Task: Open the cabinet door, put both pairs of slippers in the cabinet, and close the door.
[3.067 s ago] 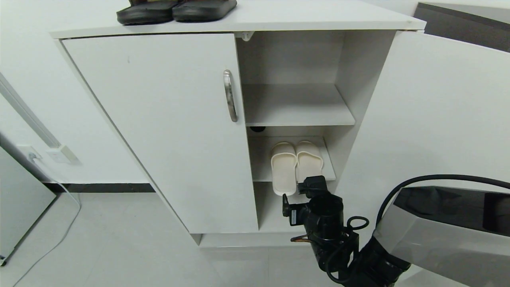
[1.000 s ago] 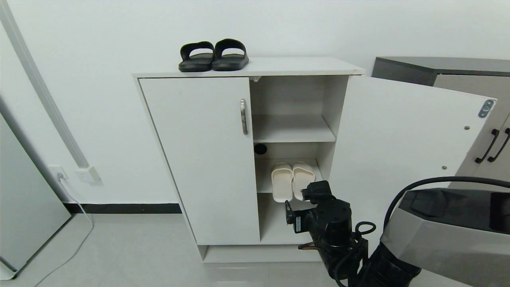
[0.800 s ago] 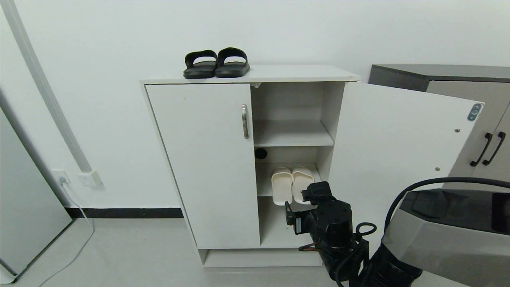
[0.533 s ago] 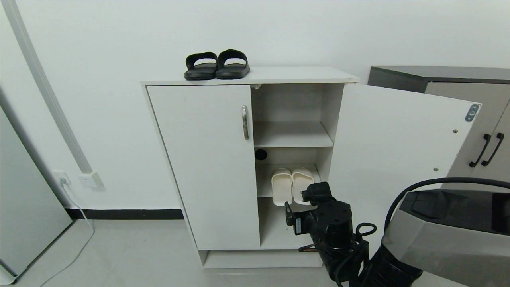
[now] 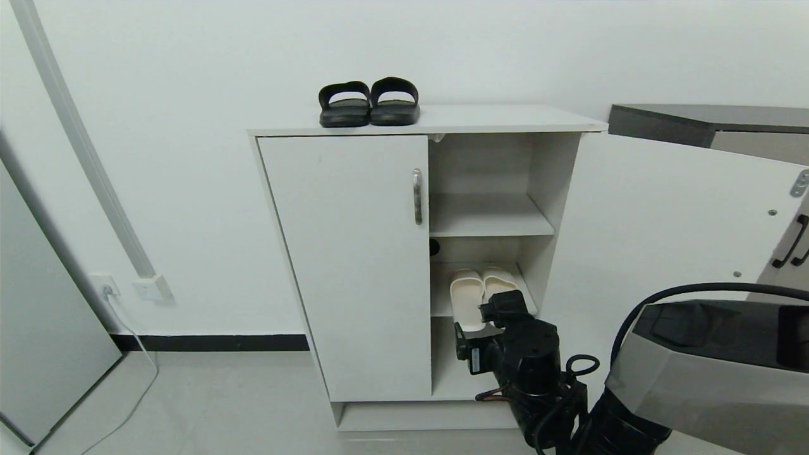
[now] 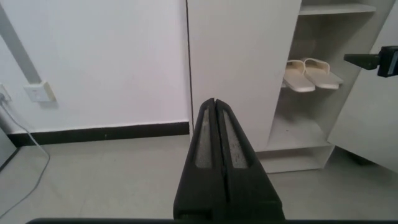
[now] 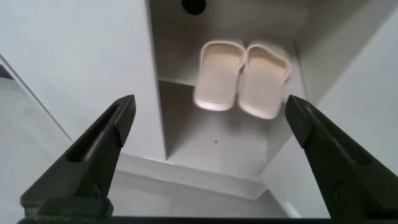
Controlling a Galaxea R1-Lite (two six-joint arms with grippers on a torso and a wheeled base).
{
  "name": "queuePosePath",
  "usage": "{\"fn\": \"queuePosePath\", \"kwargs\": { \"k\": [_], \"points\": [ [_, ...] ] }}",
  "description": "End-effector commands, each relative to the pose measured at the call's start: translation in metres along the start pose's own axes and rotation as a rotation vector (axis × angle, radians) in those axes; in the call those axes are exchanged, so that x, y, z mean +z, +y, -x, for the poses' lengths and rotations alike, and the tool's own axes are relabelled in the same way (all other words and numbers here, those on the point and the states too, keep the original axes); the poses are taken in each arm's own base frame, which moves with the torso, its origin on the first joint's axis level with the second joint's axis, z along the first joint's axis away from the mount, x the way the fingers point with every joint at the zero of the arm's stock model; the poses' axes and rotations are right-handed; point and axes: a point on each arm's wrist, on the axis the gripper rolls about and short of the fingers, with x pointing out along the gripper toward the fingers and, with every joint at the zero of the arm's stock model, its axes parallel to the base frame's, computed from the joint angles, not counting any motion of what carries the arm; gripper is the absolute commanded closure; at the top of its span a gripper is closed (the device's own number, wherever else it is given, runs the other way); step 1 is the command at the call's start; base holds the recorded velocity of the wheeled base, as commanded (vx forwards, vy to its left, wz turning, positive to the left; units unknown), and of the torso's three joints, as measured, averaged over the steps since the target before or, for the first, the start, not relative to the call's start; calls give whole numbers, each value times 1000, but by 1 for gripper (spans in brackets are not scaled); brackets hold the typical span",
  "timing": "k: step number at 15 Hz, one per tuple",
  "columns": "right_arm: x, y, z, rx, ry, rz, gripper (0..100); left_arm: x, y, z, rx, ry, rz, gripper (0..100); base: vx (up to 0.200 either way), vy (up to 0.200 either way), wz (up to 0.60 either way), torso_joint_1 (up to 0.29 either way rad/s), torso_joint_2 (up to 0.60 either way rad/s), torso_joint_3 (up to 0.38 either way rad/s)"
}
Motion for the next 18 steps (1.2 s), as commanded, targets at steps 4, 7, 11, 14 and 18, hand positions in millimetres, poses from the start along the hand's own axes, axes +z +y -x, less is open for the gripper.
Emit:
{"fn": "queuePosePath", "kwargs": {
  "k": [4, 7, 11, 14, 18],
  "points": [
    [-4, -5, -1, -13, 11, 8, 0, 0, 0, 0, 1, 1, 0, 100, 0, 200, 0, 4, 1, 1],
    [-6, -9, -2, -22, 20, 19, 0, 0, 0, 0, 1, 1, 0, 100, 0, 200, 0, 2, 5, 2],
    [-6, -10, -2, -21, 20, 19, 0, 0, 0, 0, 2, 1, 0, 100, 0, 50, 0, -1, -1, 1],
    [-7, -9, -3, -21, 21, 20, 0, 0, 0, 0, 2, 1, 2, 100, 0, 0, 0, 0, 0, 0],
    [-9, -10, -3, -3, 31, 24, 0, 0, 0, 0, 2, 1, 5, 100, 0, 0, 0, 0, 0, 0]
  ]
}}
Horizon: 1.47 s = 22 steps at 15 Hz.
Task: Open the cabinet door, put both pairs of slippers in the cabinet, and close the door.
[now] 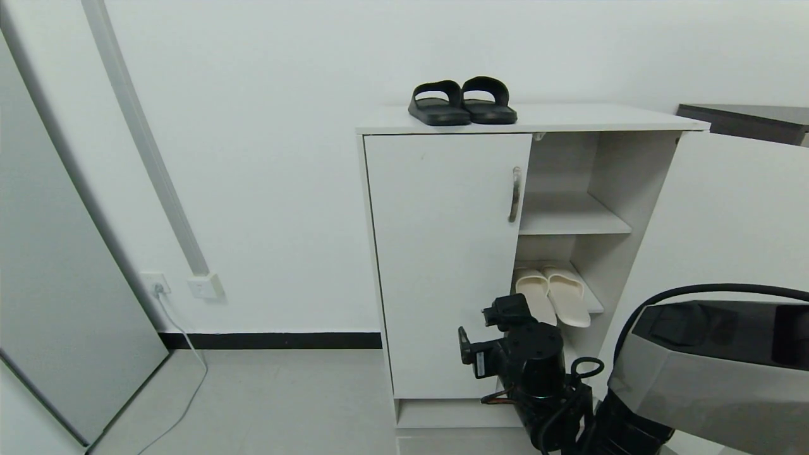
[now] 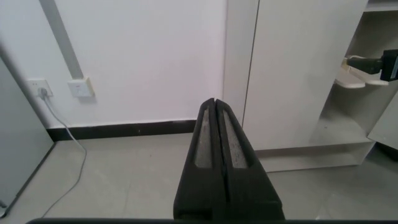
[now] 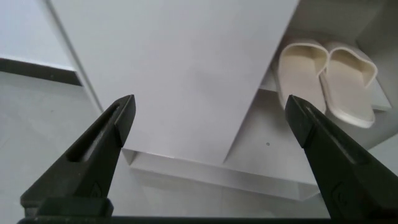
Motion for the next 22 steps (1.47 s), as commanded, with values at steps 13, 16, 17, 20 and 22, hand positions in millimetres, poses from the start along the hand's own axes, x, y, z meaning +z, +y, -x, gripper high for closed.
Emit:
{"fn": "queuePosePath", "kwargs": {
  "k": [13, 16, 17, 20, 22],
  "points": [
    [-3, -1, -2, 2, 4, 1, 0, 0, 0, 0, 0, 2, 0, 100, 0, 0, 0, 2, -16, -14],
    [-2, -1, -1, 3, 2, 0, 0, 0, 0, 0, 0, 2, 0, 100, 0, 0, 0, 66, -360, -303],
    [-2, -1, -1, 3, 2, 0, 0, 0, 0, 0, 0, 2, 0, 100, 0, 0, 0, 95, -427, -330],
    [-2, -1, -1, 2, 5, 2, 0, 0, 0, 0, 0, 2, 0, 100, 0, 0, 0, 108, -450, -339],
    [-3, -1, -1, 2, 6, 3, 0, 0, 0, 0, 0, 2, 0, 100, 0, 0, 0, 141, -464, -332]
  ]
}}
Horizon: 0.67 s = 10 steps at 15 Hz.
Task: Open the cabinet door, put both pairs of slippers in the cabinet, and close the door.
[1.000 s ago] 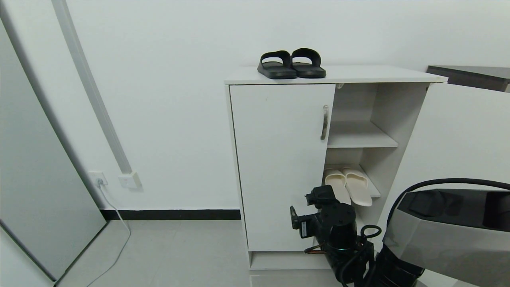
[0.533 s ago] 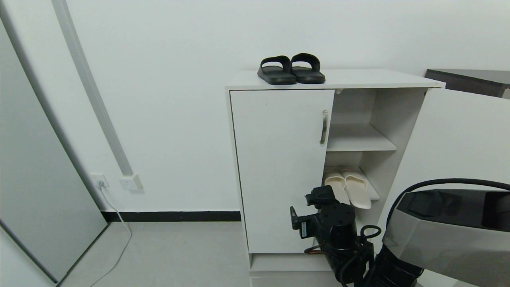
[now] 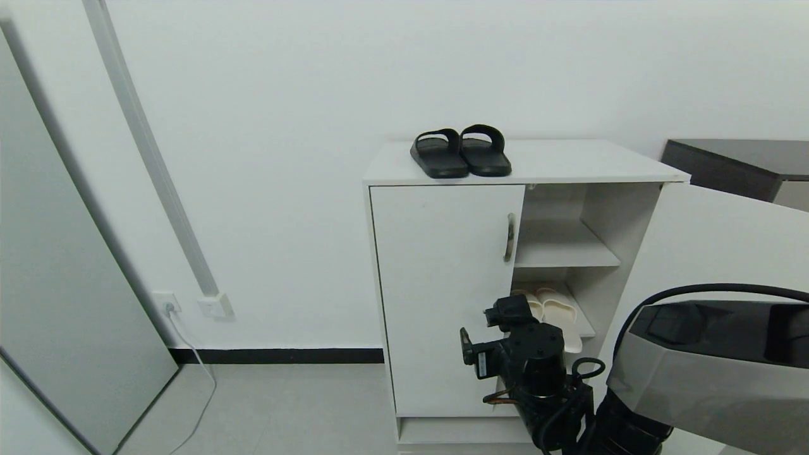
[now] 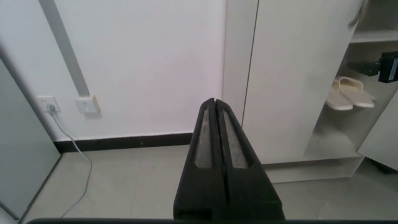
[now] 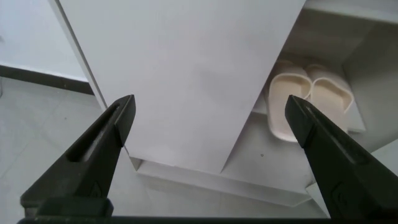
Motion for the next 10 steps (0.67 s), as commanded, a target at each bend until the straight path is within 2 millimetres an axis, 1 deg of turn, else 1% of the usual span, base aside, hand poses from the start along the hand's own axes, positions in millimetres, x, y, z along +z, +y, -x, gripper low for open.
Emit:
{"fn": "queuePosePath", "kwargs": {
  "k": [1, 10],
  "points": [
    [-1, 0, 0, 0, 2, 1, 0, 0, 0, 0, 0, 2, 0, 100, 0, 0, 0, 149, -466, -325],
    [0, -1, -1, -4, 2, 1, 0, 0, 0, 0, 0, 2, 0, 100, 0, 0, 0, 182, -496, -313]
  ]
}}
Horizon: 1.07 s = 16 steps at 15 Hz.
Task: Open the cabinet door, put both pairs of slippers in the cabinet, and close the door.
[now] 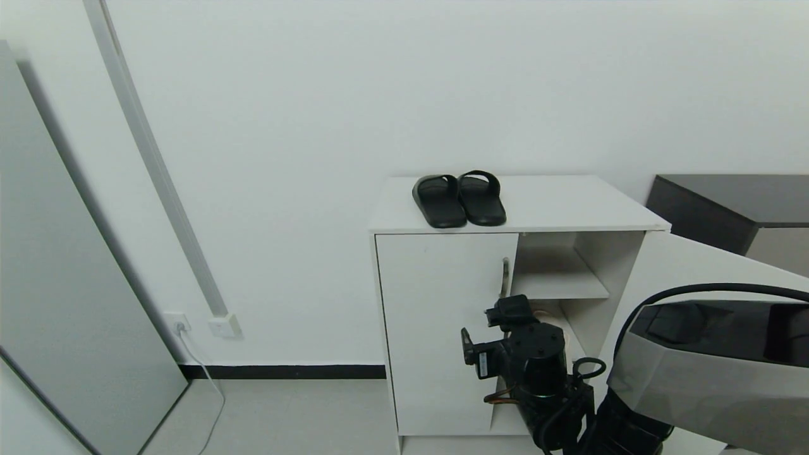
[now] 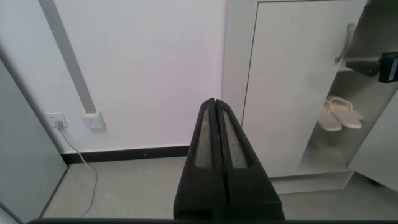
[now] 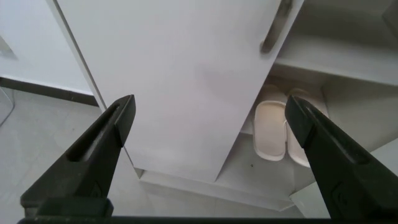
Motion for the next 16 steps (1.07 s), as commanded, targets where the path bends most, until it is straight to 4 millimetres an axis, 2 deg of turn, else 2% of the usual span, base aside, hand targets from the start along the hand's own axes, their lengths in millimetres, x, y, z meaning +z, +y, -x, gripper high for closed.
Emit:
{"fn": "queuePosePath", "kwargs": {
  "k": [1, 11, 16],
  "points": [
    [0, 0, 0, 0, 0, 0, 0, 0, 0, 0, 0, 1, 0, 100, 0, 0, 0, 217, -525, -320],
    [-2, -2, 1, -2, 8, 5, 0, 0, 0, 0, 0, 1, 0, 100, 0, 0, 0, 244, -566, -323],
    [1, -4, -1, -9, -18, 29, 0, 0, 0, 0, 0, 1, 0, 100, 0, 0, 0, 193, -419, -228]
  ]
}}
